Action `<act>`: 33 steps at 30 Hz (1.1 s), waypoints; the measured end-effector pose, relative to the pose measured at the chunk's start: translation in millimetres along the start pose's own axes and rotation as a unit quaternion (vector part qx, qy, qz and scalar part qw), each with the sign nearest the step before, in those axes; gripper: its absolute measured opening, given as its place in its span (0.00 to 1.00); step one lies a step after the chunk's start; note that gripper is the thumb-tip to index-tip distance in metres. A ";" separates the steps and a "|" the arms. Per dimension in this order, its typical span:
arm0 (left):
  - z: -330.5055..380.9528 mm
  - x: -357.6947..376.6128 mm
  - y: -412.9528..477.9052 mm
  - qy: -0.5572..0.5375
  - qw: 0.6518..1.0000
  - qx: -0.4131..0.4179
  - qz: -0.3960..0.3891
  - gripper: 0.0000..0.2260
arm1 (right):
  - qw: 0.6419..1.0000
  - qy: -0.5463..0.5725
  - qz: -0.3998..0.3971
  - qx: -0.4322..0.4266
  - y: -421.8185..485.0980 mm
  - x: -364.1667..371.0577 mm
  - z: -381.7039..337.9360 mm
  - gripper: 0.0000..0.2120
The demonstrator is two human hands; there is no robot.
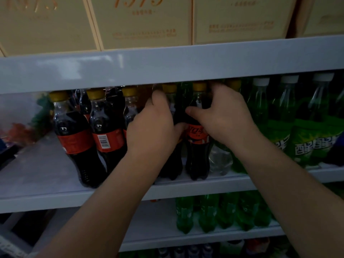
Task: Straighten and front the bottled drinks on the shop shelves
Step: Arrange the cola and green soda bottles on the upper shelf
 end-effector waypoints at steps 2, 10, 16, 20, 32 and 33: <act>-2.6 0.6 -1.1 0.022 1.000 0.007 0.010 0.27 | 0.999 -0.041 0.021 -0.026 -2.8 1.8 -0.5 0.16; -15.4 -3.4 10.7 -0.072 0.994 -0.019 -0.083 0.20 | 0.999 0.031 -0.029 0.002 8.7 -2.6 4.8 0.18; 4.6 2.4 5.4 -0.097 0.994 0.015 -0.047 0.29 | 0.999 0.014 0.019 -0.022 5.5 -2.9 5.6 0.21; 3.8 6.0 4.7 -0.076 0.996 0.018 -0.045 0.30 | 0.999 0.005 0.026 -0.023 2.8 -2.5 4.7 0.20; -7.7 2.7 10.4 -0.112 0.990 0.013 -0.087 0.23 | 0.999 0.030 0.023 -0.009 4.8 -1.8 5.1 0.20; -7.9 2.9 10.7 -0.107 0.990 0.019 -0.086 0.23 | 0.999 0.029 0.021 -0.013 5.1 -1.6 4.4 0.20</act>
Point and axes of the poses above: each hand's wrist, its own y-axis towards the middle knuckle, its own x-axis out of the palm, z = x × y, the point moved 3 cm from there along y, towards the middle knuckle, and after that the axes turned 7 degrees about z, right-handed, at the moved point
